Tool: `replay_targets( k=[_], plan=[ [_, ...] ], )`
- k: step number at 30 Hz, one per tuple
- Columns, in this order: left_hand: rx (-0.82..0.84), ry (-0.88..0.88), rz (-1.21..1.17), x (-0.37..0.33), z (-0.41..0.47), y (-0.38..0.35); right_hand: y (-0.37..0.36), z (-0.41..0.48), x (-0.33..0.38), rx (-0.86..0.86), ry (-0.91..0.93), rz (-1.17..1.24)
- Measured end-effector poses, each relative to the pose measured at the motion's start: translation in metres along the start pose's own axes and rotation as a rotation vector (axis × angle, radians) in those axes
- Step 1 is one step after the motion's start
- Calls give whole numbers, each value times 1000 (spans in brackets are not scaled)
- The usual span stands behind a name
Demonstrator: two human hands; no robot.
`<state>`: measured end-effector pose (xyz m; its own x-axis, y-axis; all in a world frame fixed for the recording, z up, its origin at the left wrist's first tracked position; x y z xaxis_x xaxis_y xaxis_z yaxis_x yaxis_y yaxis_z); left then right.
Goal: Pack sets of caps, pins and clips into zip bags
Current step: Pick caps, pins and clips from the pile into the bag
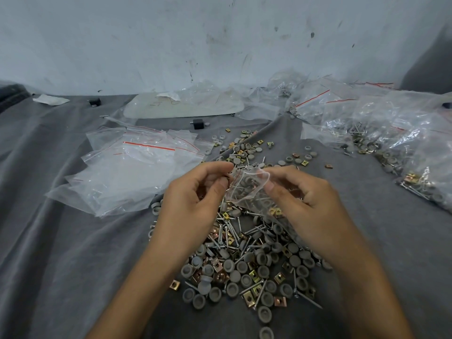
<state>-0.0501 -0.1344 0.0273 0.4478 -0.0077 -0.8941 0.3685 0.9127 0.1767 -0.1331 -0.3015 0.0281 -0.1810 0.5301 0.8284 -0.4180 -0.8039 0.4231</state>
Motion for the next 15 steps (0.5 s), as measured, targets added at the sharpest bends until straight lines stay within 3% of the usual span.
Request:
replay_targets(
  k=[10, 15],
  plan=[
    [54, 36, -62, 3, -3, -10, -4, 0, 0, 37, 0, -33],
    [-39, -32, 42, -6, -1, 2, 1, 0, 2, 21, 2, 88]
  ],
)
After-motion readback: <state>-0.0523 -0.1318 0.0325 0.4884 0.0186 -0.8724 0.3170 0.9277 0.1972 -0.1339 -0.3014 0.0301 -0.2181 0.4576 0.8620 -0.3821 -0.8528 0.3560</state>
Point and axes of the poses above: each hand's wrist, its own z-axis towards the middle knuckle, its own y-axis out of the back of the hand, x = y × z, the point moved 10 cm from there along z, towards the middle knuckle, and after that the axes turned 3 degrees about -z, right-handed, at the moved point
